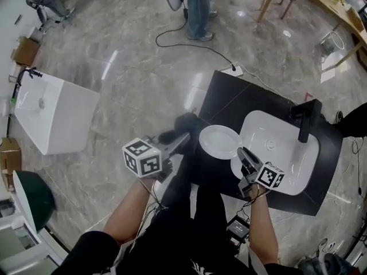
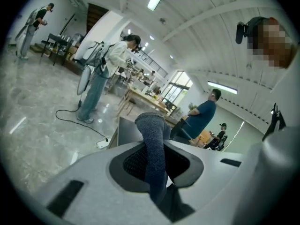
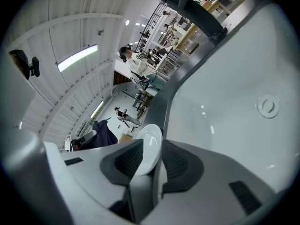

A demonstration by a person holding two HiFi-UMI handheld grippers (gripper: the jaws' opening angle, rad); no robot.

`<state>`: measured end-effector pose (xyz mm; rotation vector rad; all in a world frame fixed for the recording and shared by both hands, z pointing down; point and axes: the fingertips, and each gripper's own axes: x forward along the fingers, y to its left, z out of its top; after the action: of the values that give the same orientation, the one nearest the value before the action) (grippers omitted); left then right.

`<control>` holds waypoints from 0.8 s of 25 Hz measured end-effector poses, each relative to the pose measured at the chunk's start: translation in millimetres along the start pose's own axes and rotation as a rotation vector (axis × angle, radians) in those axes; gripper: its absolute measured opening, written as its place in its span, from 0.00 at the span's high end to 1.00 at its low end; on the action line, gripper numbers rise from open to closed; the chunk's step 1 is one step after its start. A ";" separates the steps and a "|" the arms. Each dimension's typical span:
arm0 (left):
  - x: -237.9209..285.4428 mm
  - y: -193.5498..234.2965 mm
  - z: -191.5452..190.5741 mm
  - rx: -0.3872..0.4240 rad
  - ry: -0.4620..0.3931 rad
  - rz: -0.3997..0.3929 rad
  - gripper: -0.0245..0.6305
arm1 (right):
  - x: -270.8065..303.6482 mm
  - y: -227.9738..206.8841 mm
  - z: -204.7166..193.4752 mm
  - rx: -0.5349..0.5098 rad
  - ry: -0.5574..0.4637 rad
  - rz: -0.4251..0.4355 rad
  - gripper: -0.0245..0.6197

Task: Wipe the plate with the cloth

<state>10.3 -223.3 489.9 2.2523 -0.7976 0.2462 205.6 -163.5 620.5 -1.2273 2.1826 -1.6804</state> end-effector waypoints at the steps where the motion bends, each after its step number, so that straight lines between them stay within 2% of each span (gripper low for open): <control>1: -2.1 -7.2 -1.1 -0.001 0.000 -0.008 0.87 | -4.1 -2.9 -2.6 -0.004 0.001 -0.001 0.81; 5: -17.2 -39.6 -12.2 0.013 0.036 -0.036 0.87 | -18.0 1.5 -8.0 -0.029 -0.006 -0.013 0.81; 7: -27.5 -56.5 -15.7 0.025 0.032 -0.056 0.87 | -27.8 -4.9 -7.0 -0.069 -0.027 -0.067 0.82; 9: -35.9 -72.1 -14.4 0.028 -0.008 -0.094 0.87 | -44.0 -8.4 2.6 -0.102 -0.089 -0.106 0.90; 12: -53.6 -93.6 0.4 0.026 -0.128 -0.161 0.87 | -71.3 16.3 26.3 -0.177 -0.193 -0.100 0.93; 14: -75.9 -111.5 9.3 0.013 -0.216 -0.208 0.87 | -92.3 54.8 29.9 -0.259 -0.229 -0.037 0.95; 16: -100.5 -128.7 12.9 0.033 -0.269 -0.247 0.87 | -111.7 112.1 23.7 -0.359 -0.253 0.075 0.95; 18: -122.2 -143.8 12.9 0.094 -0.275 -0.278 0.87 | -131.3 178.8 15.2 -0.450 -0.298 0.185 0.95; 20: -141.3 -160.6 10.6 0.164 -0.261 -0.325 0.87 | -152.2 240.6 5.1 -0.547 -0.357 0.240 0.95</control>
<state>-3.9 -76.1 335.0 2.5620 -0.5426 -0.1439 184.8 -55.0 358.0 -1.1856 2.4958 -0.7239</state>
